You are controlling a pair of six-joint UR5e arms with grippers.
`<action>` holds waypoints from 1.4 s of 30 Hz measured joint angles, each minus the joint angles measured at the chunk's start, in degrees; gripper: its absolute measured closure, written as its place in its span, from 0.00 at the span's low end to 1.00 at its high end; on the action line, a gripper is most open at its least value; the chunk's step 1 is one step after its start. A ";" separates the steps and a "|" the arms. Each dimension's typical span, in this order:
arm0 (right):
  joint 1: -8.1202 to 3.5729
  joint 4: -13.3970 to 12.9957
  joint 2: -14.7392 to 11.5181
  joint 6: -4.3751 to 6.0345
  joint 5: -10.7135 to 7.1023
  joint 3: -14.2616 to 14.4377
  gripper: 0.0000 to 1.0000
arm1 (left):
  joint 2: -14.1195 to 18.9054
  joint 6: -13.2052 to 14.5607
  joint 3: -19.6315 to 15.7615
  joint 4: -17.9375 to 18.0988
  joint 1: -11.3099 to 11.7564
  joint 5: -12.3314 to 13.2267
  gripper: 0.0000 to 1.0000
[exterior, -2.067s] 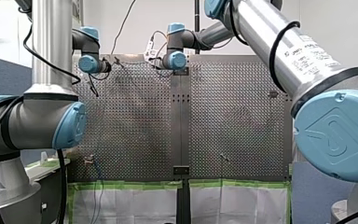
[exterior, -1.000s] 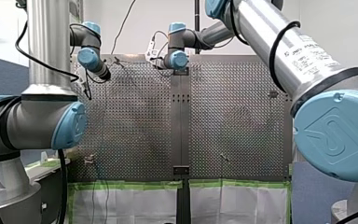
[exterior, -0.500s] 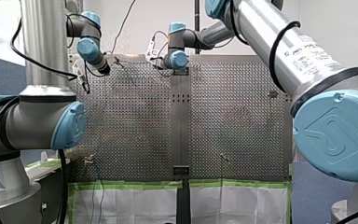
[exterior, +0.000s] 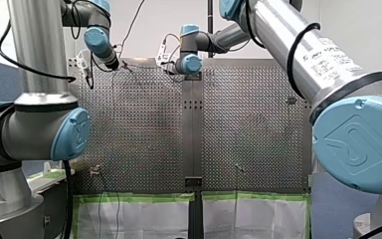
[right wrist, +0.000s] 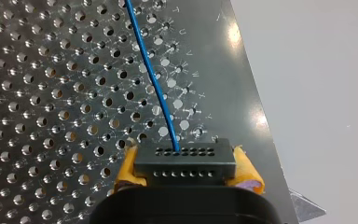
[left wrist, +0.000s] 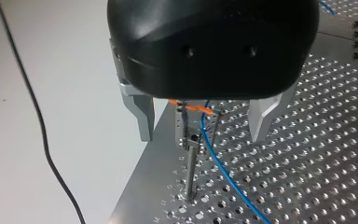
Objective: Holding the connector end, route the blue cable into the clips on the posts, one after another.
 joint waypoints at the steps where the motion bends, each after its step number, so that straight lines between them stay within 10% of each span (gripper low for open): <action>1: 0.00 0.00 0.00 0.00 0.00 0.00 1.00 | 0.00 0.40 0.00 -0.11 -0.27 -0.40 0.00; 20: -0.01 0.44 0.01 0.00 0.00 0.03 1.00 | 0.23 6.37 0.00 2.04 -3.88 -0.05 0.00; 42: 0.02 0.63 0.01 0.04 -0.03 0.04 1.00 | -0.06 6.49 0.00 1.99 -4.44 -0.48 0.00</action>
